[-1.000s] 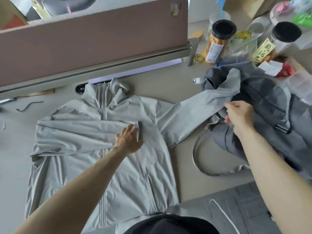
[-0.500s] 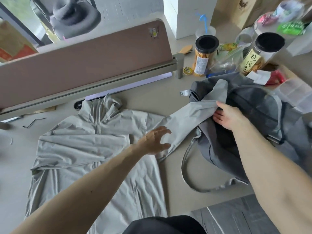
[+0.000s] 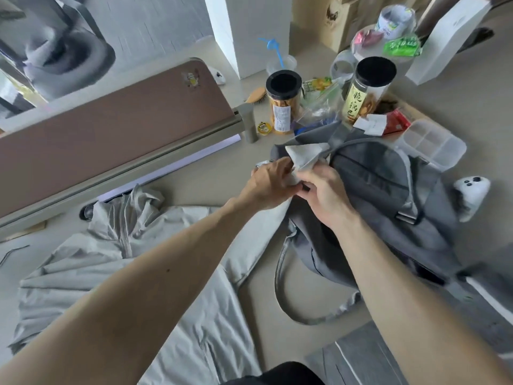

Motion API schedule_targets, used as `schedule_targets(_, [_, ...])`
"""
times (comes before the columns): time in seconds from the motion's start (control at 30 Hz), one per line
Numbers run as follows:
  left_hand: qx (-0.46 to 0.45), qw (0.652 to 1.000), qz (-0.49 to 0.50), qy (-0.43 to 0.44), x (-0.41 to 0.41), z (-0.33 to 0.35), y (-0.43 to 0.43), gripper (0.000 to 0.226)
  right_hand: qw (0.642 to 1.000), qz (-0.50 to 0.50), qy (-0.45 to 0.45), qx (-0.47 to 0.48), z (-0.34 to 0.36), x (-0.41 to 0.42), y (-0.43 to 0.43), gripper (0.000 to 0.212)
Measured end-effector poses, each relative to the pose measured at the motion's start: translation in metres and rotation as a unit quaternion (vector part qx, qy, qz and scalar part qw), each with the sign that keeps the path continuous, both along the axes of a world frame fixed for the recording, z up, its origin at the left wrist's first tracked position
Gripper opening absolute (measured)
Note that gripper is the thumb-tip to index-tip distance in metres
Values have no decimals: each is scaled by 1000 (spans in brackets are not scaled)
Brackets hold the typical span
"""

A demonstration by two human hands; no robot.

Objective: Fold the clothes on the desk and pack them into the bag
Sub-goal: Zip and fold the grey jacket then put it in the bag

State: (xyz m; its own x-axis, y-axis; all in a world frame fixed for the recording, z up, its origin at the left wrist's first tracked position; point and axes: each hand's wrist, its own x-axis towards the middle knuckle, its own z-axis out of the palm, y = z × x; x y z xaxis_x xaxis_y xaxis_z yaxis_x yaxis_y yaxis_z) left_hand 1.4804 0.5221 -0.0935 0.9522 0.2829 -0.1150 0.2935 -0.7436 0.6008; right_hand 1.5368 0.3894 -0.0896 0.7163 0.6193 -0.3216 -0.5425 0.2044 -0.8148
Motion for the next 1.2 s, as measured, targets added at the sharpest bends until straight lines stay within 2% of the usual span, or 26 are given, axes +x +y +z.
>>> schedule_targets(0.07, [-19,999,15,-23,2,1,-2,27,998,-8,31,53,-2,-2,-6,22])
schedule_targets(0.13, [-49,998,13,-27,3,5,-2,36,992,-26,86,92,-8,0,-11,17])
schedule_targets(0.23, [-94,995,-10,-22,1,13,-1,50,985,-52,146,80,-19,3,-14,17])
schedule_targets(0.33, [-216,976,-8,21,-4,18,2,49,974,-60,203,77,-29,3,-16,33])
schedule_targets(0.4, [-306,951,-3,38,-9,23,4,58,971,-67,217,79,-30,4,-15,40])
schedule_targets(0.47, [-318,946,17,53,-10,28,8,60,965,-106,223,90,-28,7,-14,35])
schedule_targets(0.57, [-297,952,39,61,-10,26,18,48,967,-161,189,63,-21,19,-16,40])
schedule_targets(0.67, [-319,945,65,34,-9,22,26,67,978,-159,133,20,-5,31,-26,42])
schedule_targets(0.7, [-312,947,70,27,-8,23,26,66,981,-154,113,14,0,35,-30,40])
schedule_targets(0.8, [-269,960,73,23,-3,34,23,45,987,-142,66,15,21,41,-43,30])
schedule_targets(0.9, [-193,978,75,22,6,34,22,39,991,-129,23,29,40,47,-55,32])
schedule_targets(0.97, [-143,987,77,21,9,37,18,21,992,-126,13,24,50,50,-63,36])
schedule_targets(1.07, [-83,991,81,-62,11,44,6,21,993,-120,-8,-8,63,55,-68,49])
schedule_targets(1.13, [-95,986,75,-115,13,58,-7,22,991,-116,-41,-43,74,54,-66,43])
schedule_targets(1.2, [-188,975,39,-112,16,72,-20,21,988,-102,-92,-66,84,53,-63,48])
